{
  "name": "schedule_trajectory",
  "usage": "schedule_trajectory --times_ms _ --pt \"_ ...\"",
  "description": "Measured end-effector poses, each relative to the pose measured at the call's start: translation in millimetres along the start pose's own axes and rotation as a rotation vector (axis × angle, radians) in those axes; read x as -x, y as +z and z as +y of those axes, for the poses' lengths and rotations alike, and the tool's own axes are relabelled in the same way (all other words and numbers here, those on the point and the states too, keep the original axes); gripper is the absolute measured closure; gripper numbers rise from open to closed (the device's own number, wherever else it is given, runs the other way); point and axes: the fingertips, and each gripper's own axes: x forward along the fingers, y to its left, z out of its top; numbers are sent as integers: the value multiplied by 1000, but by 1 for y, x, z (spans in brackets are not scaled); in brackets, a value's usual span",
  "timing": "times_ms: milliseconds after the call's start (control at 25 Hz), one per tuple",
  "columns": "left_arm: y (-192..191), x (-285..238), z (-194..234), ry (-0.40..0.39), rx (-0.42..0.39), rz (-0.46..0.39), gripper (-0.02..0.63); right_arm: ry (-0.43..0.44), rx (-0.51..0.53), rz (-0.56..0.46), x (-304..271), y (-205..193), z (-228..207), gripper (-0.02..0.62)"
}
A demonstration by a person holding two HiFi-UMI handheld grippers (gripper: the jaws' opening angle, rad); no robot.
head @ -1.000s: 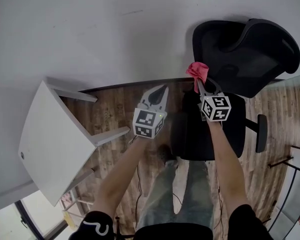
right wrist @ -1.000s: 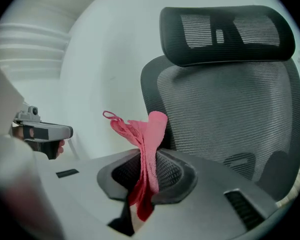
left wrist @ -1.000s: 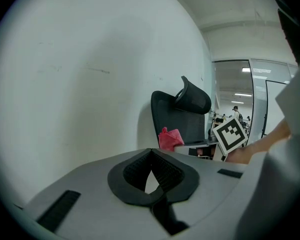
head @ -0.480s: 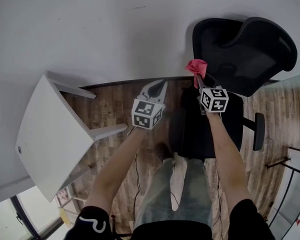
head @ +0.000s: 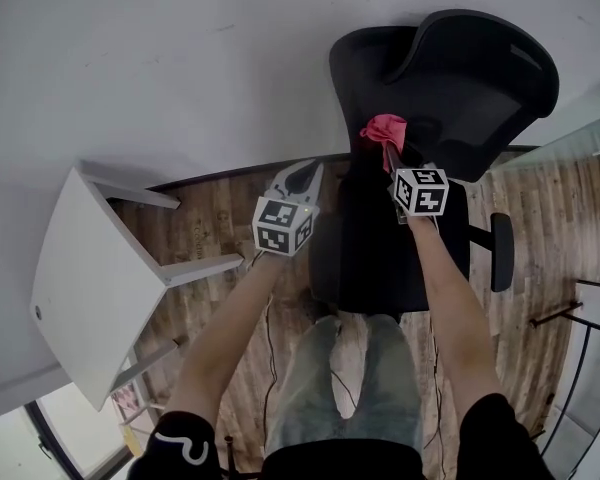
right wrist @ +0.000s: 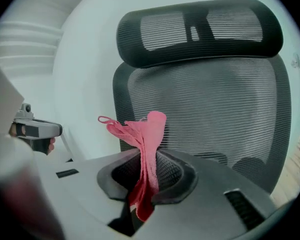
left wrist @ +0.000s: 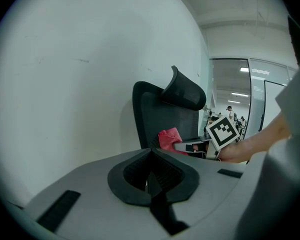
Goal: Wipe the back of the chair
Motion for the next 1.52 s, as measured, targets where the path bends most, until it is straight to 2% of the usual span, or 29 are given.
schedule_trajectory --times_ms 480,1040,1280,1520 --pt "12 -75 -92 -51 -19 11 581 -87 -53 -17 51 1 -129 532" --pt "8 -168 -209 -144 -19 55 581 -220 -135 -7 129 -19 -296 534" --pt "16 -184 -228 -166 28 48 583 -253 -131 0 152 -21 -328 532" --pt "14 -175 -225 -170 30 49 583 -199 -74 -20 159 -18 -301 523"
